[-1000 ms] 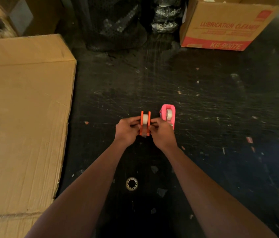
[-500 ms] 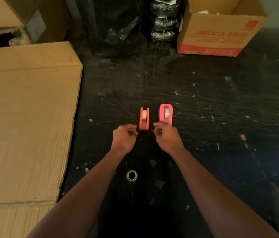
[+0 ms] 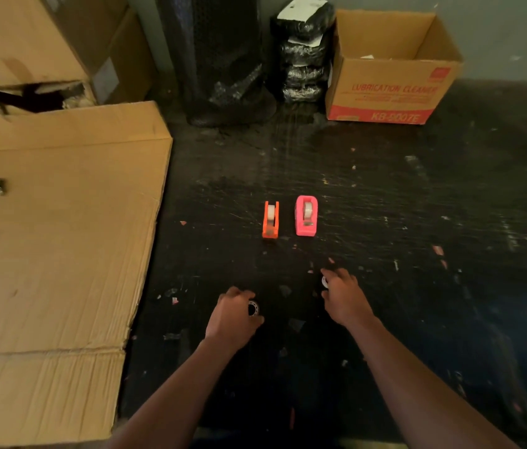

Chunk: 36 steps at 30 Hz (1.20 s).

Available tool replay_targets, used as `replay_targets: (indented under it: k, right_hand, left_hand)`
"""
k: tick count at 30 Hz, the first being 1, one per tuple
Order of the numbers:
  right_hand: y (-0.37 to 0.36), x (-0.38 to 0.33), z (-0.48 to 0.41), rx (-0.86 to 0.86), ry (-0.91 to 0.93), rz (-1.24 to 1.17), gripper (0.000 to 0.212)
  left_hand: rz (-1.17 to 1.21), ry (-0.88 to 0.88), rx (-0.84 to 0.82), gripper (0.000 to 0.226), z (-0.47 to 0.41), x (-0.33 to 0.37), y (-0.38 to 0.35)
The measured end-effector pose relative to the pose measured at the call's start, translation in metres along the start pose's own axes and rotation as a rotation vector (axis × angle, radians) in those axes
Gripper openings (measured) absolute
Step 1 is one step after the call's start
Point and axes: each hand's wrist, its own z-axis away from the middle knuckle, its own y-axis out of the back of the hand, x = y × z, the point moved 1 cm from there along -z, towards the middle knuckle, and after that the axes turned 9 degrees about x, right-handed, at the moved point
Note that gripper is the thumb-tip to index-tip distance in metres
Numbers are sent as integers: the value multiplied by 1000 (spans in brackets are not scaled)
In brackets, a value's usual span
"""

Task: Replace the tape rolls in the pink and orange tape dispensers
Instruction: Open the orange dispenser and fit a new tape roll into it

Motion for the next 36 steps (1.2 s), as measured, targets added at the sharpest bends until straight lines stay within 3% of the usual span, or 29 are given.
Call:
replay_targets:
  k: [3,7,14,20,27,36]
  right_hand:
    - [-4,1,9,45,13,-43,52]
    - [-4,-18,13,60,9,-111,54]
    - [-4,-83,-10,76,98,-176,39]
    - [-6,-142,-45,121,220,-209,41]
    - [-16,-188,-95,125,210,-107,46]
    - [-32,-202,-131,51,177,70,50]
  left_hand:
    - [11,-10,21,47,7,-4,-6]
    - [87,-15,99,39,1,-4,-3]
    - [146,6,261,51,-47,-11,34]
    - [161,15,270,49,-106,-33,68]
    - [130,9,259,38,-157,-53,76]
    - [114,53,263,44,-187,-56,66]
